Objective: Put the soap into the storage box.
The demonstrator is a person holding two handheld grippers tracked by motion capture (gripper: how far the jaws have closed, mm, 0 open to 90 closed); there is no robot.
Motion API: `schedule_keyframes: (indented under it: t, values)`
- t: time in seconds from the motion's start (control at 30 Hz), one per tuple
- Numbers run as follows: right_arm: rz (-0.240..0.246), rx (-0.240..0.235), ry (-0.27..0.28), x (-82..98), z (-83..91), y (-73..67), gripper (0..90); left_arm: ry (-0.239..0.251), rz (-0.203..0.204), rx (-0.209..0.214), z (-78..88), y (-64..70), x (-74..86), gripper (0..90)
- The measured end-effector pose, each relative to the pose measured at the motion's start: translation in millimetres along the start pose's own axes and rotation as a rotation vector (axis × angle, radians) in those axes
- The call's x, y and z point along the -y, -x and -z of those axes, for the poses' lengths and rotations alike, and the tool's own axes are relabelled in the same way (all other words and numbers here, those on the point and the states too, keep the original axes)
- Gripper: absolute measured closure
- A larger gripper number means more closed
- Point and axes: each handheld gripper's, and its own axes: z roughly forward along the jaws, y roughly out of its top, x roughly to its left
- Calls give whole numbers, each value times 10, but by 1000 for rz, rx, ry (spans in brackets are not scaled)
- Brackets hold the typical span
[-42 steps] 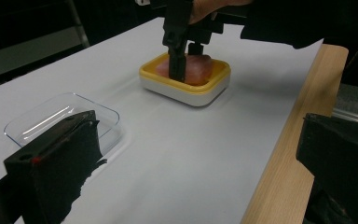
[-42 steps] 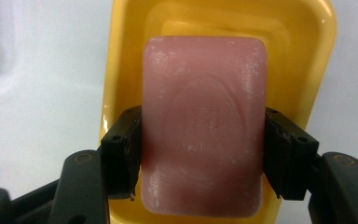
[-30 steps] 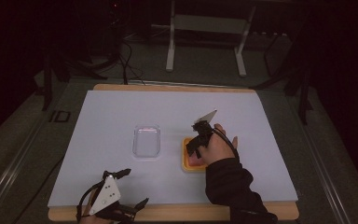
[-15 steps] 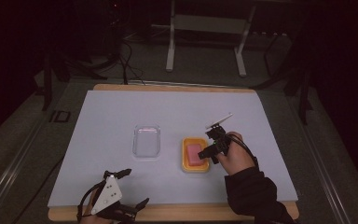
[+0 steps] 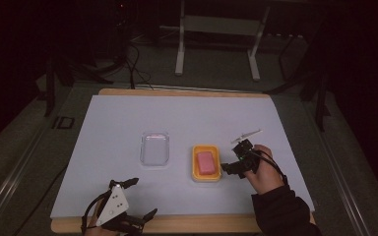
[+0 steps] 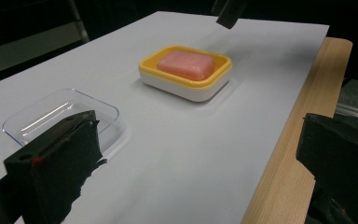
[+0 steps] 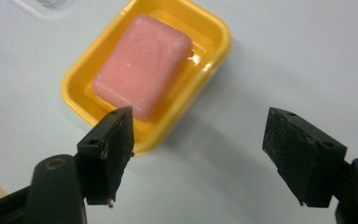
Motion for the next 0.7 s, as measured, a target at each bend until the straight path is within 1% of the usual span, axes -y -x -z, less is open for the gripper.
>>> schedule_keyframes:
  t: [0.07, 0.1, 0.13, 0.17, 0.27, 0.3, 0.4, 0.63, 0.7]
  values:
    - [7, 16, 7, 61, 18, 26, 249, 0, 1, 0, -1, -1, 0, 4]
    - [5, 15, 18, 102, 28, 43, 250, -1, 1, 0, -1, -1, 0, 4]
    - [5, 15, 18, 102, 28, 43, 250, -1, 1, 0, -1, -1, 0, 4]
    - [-4, 11, 21, 171, 27, 77, 249, -1, 0, 1, -3, 0, 0, 4]
    - [-16, 29, 43, 274, 8, 120, 238, -2, -1, 0, -3, 2, 0, 4]
    - [-32, 28, 47, 313, 1, 133, 234, -2, -1, 0, -3, 2, 0, 4]
    - [-57, 34, 67, 428, -15, 172, 228, -3, -1, -1, -3, 2, 0, 4]
    - [-95, 58, 66, 613, -17, 257, 217, -4, -4, 0, -2, 5, -1, 4]
    - [-96, 66, 73, 652, -4, 273, 216, -4, -5, -1, -1, 8, -2, 4]
